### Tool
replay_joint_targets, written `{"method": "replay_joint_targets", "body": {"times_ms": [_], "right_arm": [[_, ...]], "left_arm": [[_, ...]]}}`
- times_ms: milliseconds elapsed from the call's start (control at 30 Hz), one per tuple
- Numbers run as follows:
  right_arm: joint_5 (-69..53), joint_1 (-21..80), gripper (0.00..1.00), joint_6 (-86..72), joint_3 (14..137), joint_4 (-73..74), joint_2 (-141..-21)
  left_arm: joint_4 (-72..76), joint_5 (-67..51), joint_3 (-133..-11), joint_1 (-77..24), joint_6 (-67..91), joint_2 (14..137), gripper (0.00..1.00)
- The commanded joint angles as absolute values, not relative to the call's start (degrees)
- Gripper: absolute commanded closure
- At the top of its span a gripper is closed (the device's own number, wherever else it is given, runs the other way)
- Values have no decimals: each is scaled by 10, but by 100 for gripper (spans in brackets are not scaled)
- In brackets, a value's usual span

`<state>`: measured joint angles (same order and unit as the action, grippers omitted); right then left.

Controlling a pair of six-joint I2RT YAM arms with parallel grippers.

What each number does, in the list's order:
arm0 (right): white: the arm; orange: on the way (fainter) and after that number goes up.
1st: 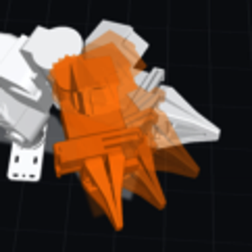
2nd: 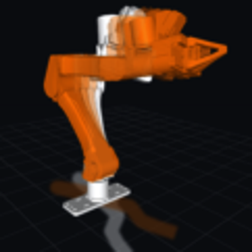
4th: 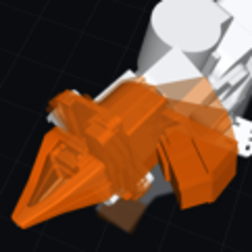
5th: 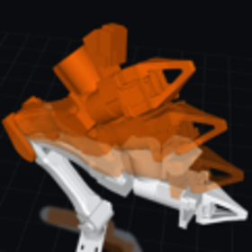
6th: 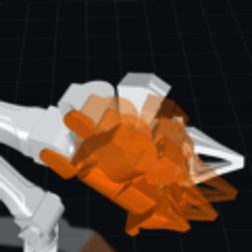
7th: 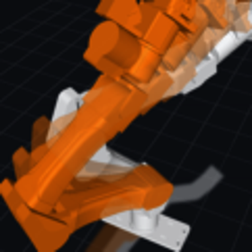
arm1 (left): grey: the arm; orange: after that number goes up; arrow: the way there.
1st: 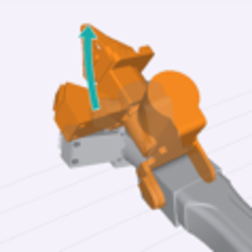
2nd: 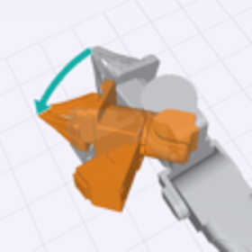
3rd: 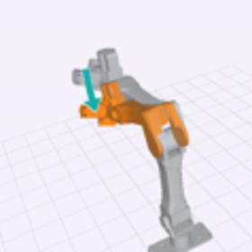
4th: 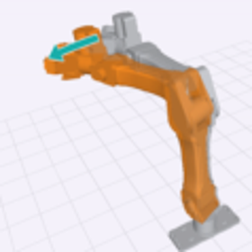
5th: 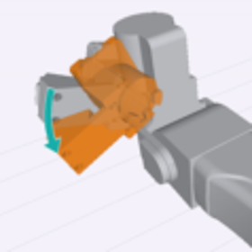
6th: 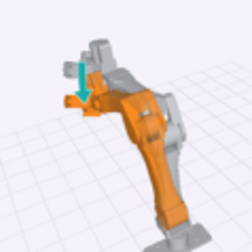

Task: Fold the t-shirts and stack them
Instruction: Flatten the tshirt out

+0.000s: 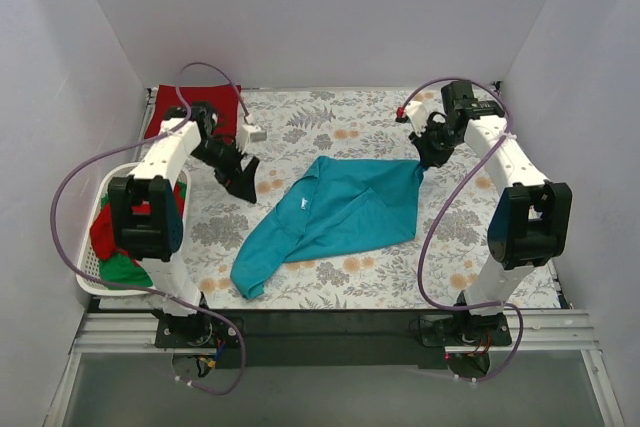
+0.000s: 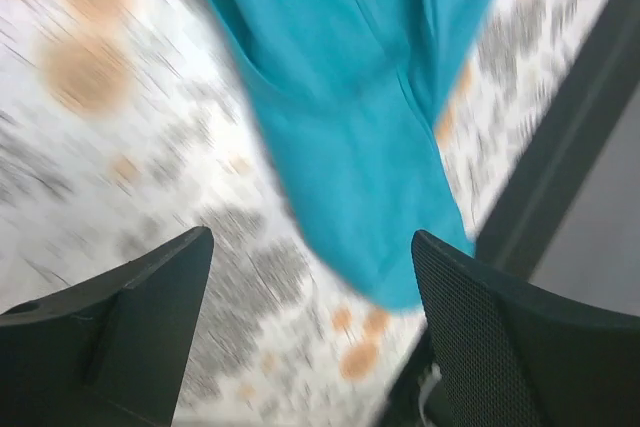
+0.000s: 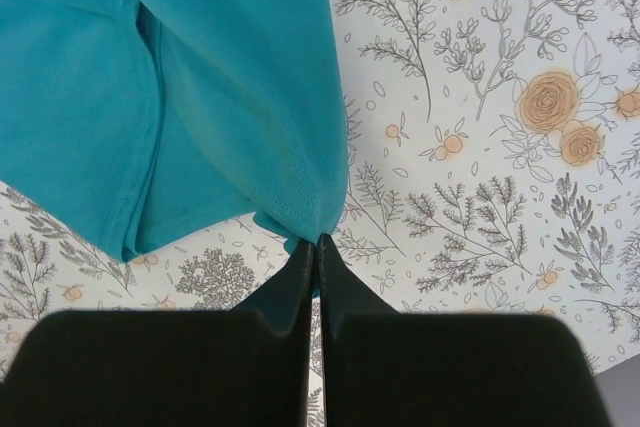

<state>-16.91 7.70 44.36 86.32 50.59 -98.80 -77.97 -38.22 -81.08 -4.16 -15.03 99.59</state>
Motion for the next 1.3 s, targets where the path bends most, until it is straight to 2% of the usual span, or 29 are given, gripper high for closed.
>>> {"method": "replay_joint_targets", "body": {"times_ms": [0,67,300,400,567,700,833,867,967,1000,1033,1133,1167,1267], "right_arm": [[-184,80,99,472,855,552,-974],[-177,79,99,478,839,555,-975],[-181,79,99,475,822,562,-977],[-189,79,99,475,825,573,-983],[-199,78,99,478,809,585,-980],[-202,78,99,468,809,590,-986],[-200,78,99,463,819,595,-994],[-198,77,99,463,821,594,-998],[-181,77,99,461,833,594,-1008],[-176,76,99,461,838,594,-1012],[-164,76,99,461,845,593,-1015],[-150,70,99,461,878,594,-1023],[-147,69,99,463,882,597,-1019],[-147,68,99,500,867,601,-991]], "left_arm": [[-675,-490,-929,-41,40,1071,20],[-618,-480,-963,-54,139,1116,20],[-474,-455,-1043,-141,304,1217,17],[-430,-406,-1076,-166,357,1258,17],[-426,-336,-1142,-199,372,1320,16],[-430,-265,-1171,-221,366,1350,22],[-447,-230,-1200,-221,361,1379,42],[-460,-225,-1222,-221,356,1393,59],[-470,-222,-1267,-220,345,1404,81],[-462,-222,-1273,-215,339,1401,94],[-457,-227,-1278,-212,338,1394,100],[-440,-267,-1276,-197,304,1348,100],[-450,-324,-1268,-191,283,1332,100],[-472,-399,-1181,-170,168,1227,100]]}}
